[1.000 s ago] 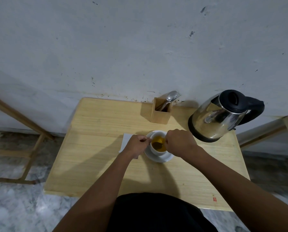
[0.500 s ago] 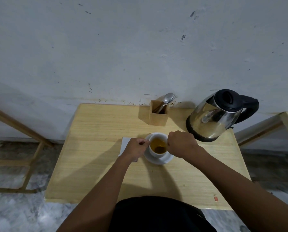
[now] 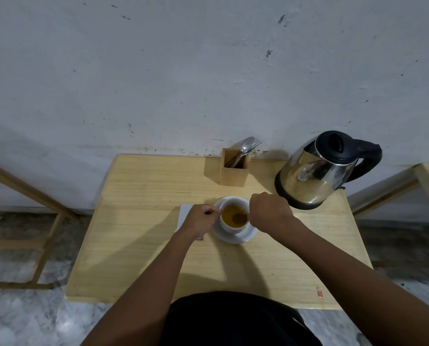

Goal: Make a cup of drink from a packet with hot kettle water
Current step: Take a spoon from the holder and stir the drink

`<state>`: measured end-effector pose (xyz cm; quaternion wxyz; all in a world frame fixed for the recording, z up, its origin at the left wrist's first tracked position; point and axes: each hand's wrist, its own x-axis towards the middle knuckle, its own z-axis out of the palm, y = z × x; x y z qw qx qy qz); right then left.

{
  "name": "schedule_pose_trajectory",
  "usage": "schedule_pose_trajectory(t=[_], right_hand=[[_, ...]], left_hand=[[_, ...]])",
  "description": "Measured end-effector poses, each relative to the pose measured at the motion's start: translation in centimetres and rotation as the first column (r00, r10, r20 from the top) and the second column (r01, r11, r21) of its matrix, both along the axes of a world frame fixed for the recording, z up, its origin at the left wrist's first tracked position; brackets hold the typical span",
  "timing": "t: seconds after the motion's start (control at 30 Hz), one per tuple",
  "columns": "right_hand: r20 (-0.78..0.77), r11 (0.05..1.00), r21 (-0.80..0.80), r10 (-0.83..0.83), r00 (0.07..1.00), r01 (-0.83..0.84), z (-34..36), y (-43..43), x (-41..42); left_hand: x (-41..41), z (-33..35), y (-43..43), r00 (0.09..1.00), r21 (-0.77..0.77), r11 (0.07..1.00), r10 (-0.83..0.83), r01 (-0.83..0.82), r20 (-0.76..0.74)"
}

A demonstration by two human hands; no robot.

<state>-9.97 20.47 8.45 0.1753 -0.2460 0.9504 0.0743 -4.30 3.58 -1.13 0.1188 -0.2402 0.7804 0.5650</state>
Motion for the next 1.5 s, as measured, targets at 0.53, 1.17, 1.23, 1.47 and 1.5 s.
schedule_pose_trajectory(t=[0.53,1.17,1.23,1.47,1.5], right_hand=[[-0.039,0.996,-0.035,-0.084,0.996,0.082,-0.4,0.5,1.2],[0.024,0.737,-0.601,-0.370,0.929,0.309,-5.5,7.0,8.0],[0.028,0.719,-0.614,-0.394,0.919,0.327,-5.8,6.9,8.0],[0.041,0.689,-0.626,-0.437,0.898,0.364,-6.2,6.4,8.3],[0.039,0.687,-0.626,-0.446,0.894,0.370,-6.3,6.3,8.4]], left_hand=[[0.1,-0.1,-0.1,1.000,-0.005,1.000,-0.001,0.001,0.000],[-0.1,0.2,0.1,1.000,-0.027,1.000,-0.015,0.015,-0.002],[0.0,0.3,0.2,1.000,-0.031,0.999,-0.019,0.019,-0.003],[0.0,0.5,0.3,1.000,-0.024,1.000,-0.011,0.011,0.001],[0.0,0.4,0.3,1.000,-0.024,1.000,-0.009,0.009,0.002]])
